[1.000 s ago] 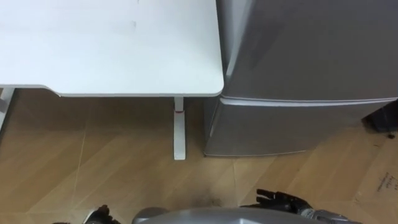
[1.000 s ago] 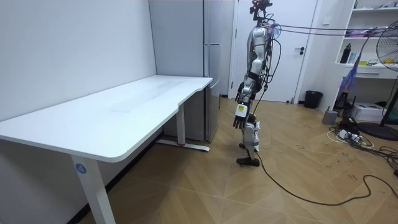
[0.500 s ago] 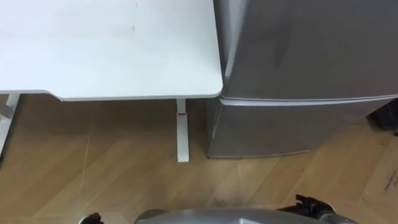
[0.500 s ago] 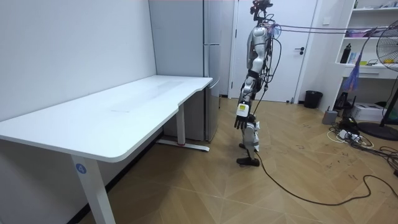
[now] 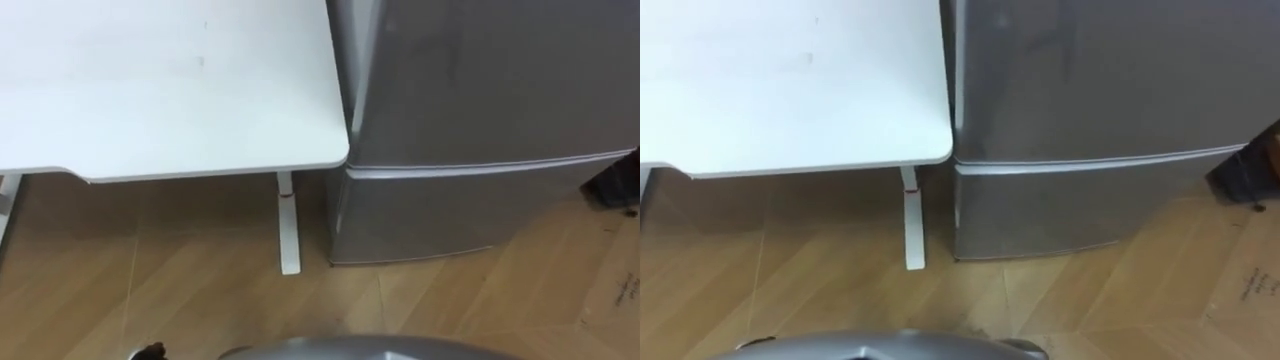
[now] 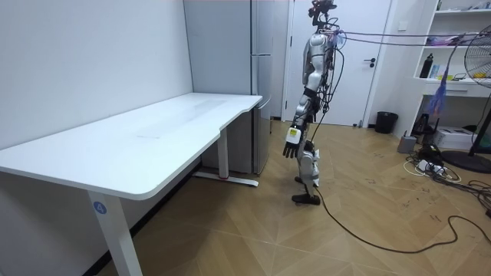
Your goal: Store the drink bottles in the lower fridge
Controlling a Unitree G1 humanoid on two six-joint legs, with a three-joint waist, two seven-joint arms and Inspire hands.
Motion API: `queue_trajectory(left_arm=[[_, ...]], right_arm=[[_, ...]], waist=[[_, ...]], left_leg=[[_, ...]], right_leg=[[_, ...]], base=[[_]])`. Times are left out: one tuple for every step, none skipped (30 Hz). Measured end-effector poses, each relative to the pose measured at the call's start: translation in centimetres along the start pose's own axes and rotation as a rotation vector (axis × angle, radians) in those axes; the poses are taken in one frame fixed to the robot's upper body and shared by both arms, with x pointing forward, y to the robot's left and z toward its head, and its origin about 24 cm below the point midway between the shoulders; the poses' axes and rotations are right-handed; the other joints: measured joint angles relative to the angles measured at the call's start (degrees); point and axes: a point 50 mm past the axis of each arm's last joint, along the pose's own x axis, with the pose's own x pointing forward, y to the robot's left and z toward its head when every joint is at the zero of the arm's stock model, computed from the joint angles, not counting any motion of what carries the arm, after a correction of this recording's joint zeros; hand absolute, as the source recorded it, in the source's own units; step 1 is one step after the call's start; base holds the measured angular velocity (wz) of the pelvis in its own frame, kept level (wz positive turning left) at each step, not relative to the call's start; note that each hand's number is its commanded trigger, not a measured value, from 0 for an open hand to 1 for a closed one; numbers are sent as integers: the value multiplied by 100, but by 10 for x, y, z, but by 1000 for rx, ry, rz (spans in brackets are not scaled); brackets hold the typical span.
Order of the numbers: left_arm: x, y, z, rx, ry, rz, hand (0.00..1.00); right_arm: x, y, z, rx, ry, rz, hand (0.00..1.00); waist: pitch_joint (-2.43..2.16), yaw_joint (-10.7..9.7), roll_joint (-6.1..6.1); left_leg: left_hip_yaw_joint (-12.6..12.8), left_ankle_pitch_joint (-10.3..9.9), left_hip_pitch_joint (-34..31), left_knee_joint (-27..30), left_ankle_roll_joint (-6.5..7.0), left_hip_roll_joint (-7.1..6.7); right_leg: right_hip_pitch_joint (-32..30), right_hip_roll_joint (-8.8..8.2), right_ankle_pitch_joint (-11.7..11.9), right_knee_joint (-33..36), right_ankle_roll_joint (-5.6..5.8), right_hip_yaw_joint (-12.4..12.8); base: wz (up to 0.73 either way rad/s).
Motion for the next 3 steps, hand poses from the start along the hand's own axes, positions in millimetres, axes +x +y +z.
queue_trajectory(left_arm=[[0, -1, -2, 0, 5, -2, 0], [0, -1, -2, 0, 4, -2, 0], [0, -1, -3, 0, 7, -3, 0]], right_arm=[[0, 1, 0, 3, -1, 15, 0], [0, 1, 1, 4, -1, 21, 0], [0, 2, 0, 4, 3, 29, 0]], waist=[[2, 0, -13], [1, 1, -14], [2, -1, -15]], left_leg=[[-1, 0, 0, 0, 0, 0], [-1, 0, -1, 0, 0, -1], [-1, 0, -1, 0, 0, -1]], right_leg=[[5, 0, 0, 1, 0, -2], [6, 0, 0, 0, 0, -4], [8, 1, 0, 0, 0, -6]], base=[[0], [0], [0]])
